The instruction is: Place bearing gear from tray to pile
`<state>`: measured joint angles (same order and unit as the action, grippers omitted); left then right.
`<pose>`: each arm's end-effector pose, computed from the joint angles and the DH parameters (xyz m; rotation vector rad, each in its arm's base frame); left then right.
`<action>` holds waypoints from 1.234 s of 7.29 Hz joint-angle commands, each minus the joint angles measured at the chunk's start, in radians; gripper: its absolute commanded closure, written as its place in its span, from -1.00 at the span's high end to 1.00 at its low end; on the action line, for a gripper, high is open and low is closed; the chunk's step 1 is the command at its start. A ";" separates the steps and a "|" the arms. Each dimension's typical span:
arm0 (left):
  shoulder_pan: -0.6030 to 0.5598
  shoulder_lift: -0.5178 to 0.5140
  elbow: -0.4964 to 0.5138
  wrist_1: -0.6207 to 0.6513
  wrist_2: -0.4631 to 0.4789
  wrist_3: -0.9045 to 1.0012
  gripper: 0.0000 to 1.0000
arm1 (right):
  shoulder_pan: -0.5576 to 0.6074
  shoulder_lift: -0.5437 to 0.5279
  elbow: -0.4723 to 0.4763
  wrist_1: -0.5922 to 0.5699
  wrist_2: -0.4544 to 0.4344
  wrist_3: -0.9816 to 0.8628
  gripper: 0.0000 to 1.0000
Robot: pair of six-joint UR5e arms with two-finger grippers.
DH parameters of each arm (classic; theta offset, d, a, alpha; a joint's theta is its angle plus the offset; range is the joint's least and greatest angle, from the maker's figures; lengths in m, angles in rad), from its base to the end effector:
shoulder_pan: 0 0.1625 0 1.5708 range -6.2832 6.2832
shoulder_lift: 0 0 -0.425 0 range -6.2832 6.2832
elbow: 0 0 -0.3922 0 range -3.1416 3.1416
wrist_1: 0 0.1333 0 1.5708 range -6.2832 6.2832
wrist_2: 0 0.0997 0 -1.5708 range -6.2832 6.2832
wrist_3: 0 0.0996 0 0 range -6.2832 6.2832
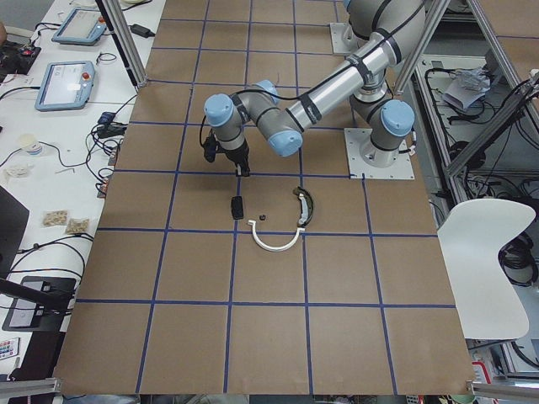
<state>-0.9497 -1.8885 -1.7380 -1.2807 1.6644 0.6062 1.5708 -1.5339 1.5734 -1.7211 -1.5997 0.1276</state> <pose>0.2241 -0.5262 0.2668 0.0089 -3.0882 -0.3300 0.1304 -0.5177 0.4838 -0.2011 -3.1084 0.1753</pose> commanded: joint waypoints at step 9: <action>0.124 -0.136 -0.044 0.124 -0.037 0.055 -1.00 | 0.000 0.000 -0.001 0.000 0.000 0.001 1.00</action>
<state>-0.8242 -2.0167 -1.7885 -1.1629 1.6286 0.6624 1.5708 -1.5340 1.5725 -1.7211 -1.5993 0.1288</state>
